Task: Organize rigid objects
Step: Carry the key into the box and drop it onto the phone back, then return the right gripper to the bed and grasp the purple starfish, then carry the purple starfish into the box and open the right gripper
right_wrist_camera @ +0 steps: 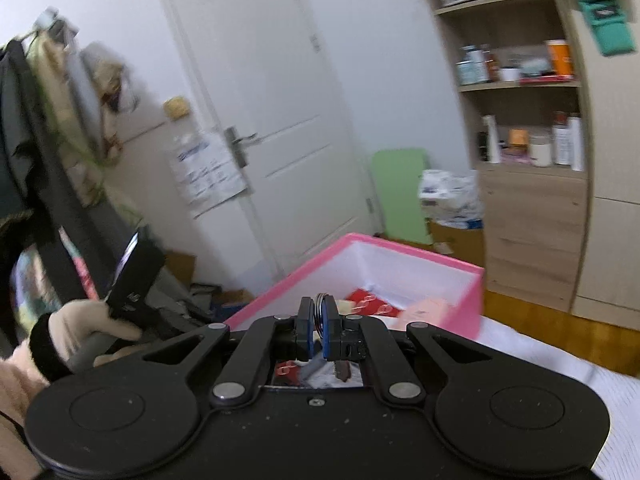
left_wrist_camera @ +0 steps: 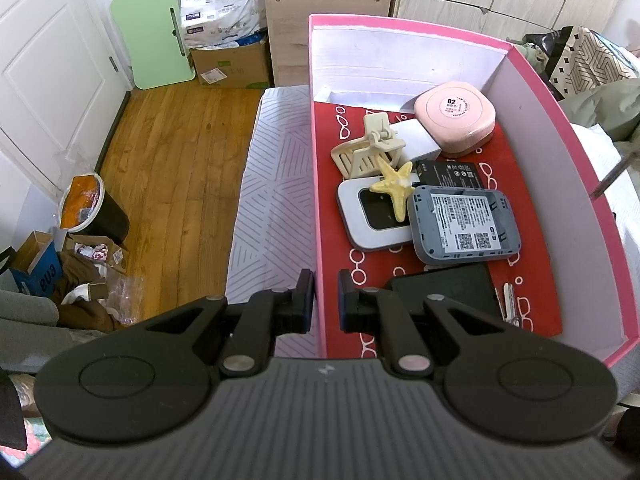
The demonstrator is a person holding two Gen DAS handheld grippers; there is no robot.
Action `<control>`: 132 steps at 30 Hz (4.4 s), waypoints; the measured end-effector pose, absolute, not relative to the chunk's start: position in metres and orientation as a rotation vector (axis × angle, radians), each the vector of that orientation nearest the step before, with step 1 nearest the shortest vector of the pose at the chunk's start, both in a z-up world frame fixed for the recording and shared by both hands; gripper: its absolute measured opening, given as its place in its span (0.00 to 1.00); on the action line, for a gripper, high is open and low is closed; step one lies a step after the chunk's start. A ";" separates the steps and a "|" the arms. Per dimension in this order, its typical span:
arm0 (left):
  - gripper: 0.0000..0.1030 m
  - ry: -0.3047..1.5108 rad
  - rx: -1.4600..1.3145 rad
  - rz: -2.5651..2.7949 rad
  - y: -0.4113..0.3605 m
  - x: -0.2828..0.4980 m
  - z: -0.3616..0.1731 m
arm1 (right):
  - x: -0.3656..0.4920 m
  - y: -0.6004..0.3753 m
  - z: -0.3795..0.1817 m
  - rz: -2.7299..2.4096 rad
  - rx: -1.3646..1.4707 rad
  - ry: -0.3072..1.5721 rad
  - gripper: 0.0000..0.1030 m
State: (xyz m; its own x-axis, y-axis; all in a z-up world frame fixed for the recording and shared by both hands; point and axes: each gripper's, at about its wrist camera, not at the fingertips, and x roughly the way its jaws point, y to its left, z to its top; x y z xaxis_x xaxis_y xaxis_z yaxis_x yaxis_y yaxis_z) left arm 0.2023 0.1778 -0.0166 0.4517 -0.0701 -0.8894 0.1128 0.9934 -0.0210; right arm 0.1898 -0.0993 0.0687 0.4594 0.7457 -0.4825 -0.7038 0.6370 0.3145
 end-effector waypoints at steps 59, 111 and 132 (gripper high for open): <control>0.15 1.064 0.002 -0.132 0.184 0.196 -0.020 | 0.178 -0.239 -0.047 0.160 0.100 0.890 0.36; 0.16 1.065 -0.023 -0.119 0.184 0.197 -0.020 | 0.185 -0.203 -0.036 0.249 0.034 0.739 0.47; 0.16 1.054 -0.025 -0.109 0.186 0.195 -0.019 | 0.216 -0.064 0.043 0.738 -0.188 0.577 0.43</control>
